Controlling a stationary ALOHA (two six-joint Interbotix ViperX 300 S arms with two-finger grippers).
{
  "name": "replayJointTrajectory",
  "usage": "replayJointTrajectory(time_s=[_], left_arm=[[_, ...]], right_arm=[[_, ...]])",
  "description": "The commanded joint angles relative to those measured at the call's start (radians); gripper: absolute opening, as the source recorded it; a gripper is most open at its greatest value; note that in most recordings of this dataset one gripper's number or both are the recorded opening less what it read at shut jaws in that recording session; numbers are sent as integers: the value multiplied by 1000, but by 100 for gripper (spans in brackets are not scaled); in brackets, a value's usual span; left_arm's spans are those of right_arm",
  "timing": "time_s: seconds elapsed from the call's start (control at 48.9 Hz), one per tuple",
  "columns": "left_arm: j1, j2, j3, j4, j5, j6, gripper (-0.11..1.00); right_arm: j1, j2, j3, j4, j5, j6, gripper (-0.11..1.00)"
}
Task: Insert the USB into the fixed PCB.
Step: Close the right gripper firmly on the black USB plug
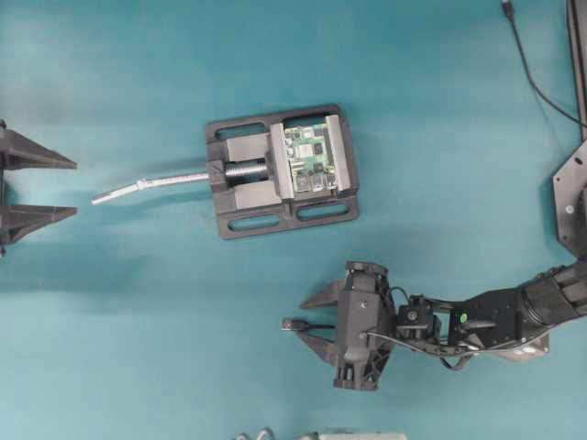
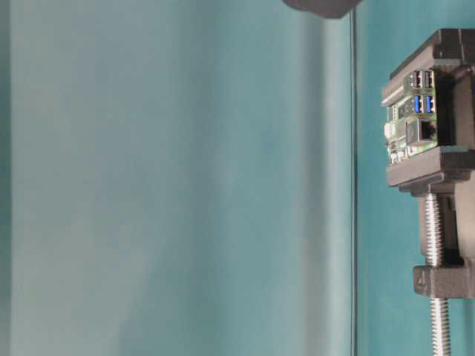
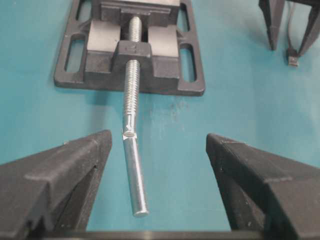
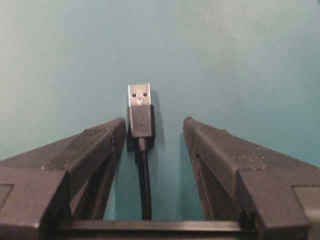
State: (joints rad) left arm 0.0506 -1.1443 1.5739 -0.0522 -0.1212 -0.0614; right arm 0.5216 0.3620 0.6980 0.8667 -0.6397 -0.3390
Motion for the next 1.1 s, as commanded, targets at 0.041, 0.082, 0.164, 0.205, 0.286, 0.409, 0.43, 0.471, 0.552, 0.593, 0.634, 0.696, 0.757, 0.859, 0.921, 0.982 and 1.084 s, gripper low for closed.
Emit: replayJointTrajectory(time_s=[0.041,0.082,0.164,0.205,0.286,0.409,0.43,0.471,0.552,0.593,0.634,0.696,0.757,0.859,0.921,0.982,1.084], left_arm=[[0,6,-12,3,-8,3,92],[2,6,-12,3,-8,5,92],[5,6,-12,3,-8,6,92],[5,6,-12,3,-8,8,92],[8,6,-12,3,-9,9,92],[8,6,-12,3,-8,9,92],[8,6,-12,3,-9,8,92],[8,6,-12,3,-8,9,92],[8,6,-12,3,-9,9,92],[8,6,-12,3,-8,9,92],[8,6,-12,3,-8,9,92],[8,6,-12,3,-8,9,92],[8,6,-12,3,-8,8,92],[8,6,-12,3,-8,8,92],[8,6,-12,3,-8,8,92],[8,6,-12,3,-9,8,92],[8,6,-12,3,-9,8,92]], right_arm=[[14,-9,-14,-2,-18,-23,62],[25,-9,-11,-2,-32,-38,62],[48,-6,-8,3,-55,-71,62],[52,-5,-6,5,-54,-77,62],[61,-2,-2,3,-49,-77,61],[69,-2,5,5,-51,-80,61],[69,0,5,5,-51,-81,61],[71,2,5,5,-54,-83,61],[72,14,5,3,-66,-86,61],[74,21,5,3,-78,-89,61],[77,31,5,5,-89,-92,61],[78,41,2,3,-104,-98,61],[80,49,0,5,-115,-100,61],[81,55,2,5,-118,-100,61],[86,55,5,5,-118,-100,61],[89,55,5,5,-118,-100,60],[94,55,5,3,-118,-101,57]])
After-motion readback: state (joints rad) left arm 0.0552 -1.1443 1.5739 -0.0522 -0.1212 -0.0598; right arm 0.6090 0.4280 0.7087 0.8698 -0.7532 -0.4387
